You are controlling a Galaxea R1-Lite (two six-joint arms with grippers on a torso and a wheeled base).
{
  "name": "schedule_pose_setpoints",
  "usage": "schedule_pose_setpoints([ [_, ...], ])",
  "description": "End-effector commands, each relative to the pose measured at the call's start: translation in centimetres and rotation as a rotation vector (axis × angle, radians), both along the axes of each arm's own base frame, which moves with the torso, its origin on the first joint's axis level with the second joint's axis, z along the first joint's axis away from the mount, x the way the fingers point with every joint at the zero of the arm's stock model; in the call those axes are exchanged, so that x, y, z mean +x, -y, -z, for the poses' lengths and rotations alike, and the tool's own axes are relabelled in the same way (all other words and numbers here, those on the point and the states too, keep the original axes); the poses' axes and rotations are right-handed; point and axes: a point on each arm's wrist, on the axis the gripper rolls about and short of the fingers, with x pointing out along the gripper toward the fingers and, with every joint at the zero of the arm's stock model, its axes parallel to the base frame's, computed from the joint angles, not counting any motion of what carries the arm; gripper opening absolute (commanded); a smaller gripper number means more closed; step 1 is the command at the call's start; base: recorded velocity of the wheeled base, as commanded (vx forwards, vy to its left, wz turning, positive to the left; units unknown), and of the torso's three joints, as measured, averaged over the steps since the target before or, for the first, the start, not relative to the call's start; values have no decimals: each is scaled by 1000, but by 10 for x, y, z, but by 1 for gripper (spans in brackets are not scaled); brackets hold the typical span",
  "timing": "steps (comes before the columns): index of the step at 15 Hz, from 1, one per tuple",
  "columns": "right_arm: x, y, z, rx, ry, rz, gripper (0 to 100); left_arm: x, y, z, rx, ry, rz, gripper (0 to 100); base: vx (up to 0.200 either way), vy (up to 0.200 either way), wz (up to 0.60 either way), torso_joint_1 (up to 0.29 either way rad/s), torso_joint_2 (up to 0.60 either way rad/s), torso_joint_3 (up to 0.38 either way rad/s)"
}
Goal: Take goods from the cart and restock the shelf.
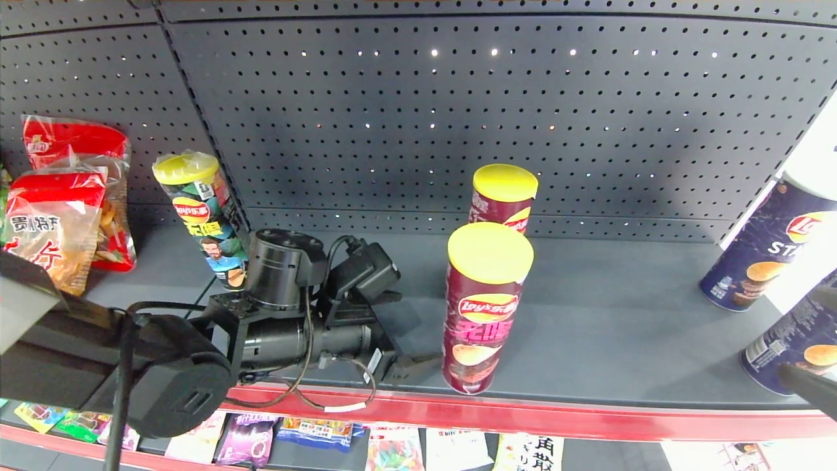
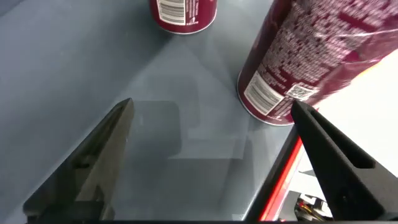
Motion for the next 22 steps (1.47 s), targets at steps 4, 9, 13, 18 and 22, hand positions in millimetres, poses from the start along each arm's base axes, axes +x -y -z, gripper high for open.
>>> schedule_pose_setpoints([
  [4, 1, 0, 0, 0, -4, 2, 100, 6, 4, 1, -2, 3, 1, 100, 0, 0, 0, 0, 0, 0],
  [9, 1, 0, 1, -1, -7, 2, 100, 6, 9, 2, -2, 3, 13, 100, 0, 0, 0, 0, 0, 0],
  [13, 1, 0, 4, -5, -17, 2, 100, 7, 5, 1, -3, 5, -1, 100, 0, 0, 0, 0, 0, 0],
  [18, -5, 7, 10, -5, -1, 122, 100, -34, -61, -69, -14, 172, -324, 100, 0, 0, 0, 0, 0, 0],
  [22, -10, 17, 13, 9, 15, 299, 100, -122, -133, -111, 45, 179, -540, 100, 0, 0, 0, 0, 0, 0],
])
